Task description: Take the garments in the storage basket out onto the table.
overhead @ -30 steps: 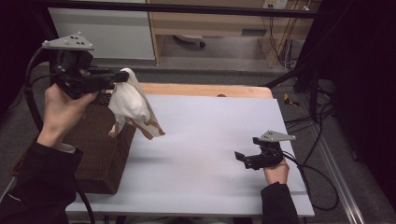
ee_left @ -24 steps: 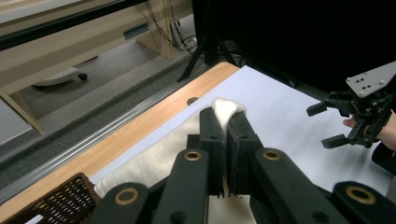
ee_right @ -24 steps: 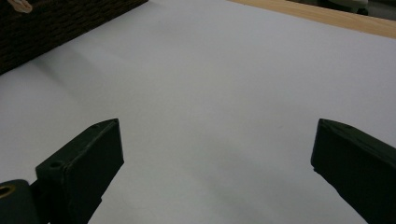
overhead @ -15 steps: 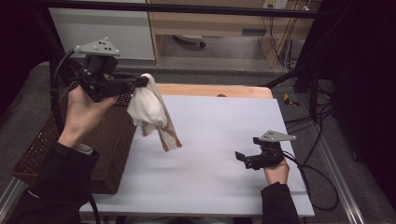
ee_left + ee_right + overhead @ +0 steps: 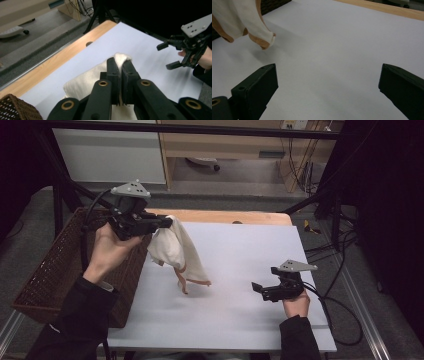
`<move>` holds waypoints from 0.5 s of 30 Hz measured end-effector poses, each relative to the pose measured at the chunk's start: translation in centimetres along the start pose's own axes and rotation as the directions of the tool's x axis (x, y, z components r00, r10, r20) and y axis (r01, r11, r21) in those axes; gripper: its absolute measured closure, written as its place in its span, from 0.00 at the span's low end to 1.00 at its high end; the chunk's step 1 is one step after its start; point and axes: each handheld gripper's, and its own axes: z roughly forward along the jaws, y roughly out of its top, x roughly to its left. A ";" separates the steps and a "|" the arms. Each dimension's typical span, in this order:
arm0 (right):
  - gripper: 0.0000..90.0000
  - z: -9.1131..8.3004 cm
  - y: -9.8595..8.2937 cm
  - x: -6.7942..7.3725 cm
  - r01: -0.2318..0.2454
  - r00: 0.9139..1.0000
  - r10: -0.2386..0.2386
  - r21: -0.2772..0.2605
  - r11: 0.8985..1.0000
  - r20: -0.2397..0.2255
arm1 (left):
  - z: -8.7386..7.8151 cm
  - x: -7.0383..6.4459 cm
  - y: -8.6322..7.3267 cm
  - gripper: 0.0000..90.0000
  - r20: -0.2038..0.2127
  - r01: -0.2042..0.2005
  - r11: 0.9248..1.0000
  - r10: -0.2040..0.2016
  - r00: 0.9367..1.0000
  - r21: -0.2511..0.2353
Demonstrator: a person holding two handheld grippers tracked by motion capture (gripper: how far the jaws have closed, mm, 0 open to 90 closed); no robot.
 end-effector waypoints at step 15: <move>0.03 0.1 0.0 0.0 0.000 1.000 0.000 0.004 1.000 0.001 | 4.5 -0.7 -4.1 0.95 0.031 0.023 0.998 -0.024 0.999 0.058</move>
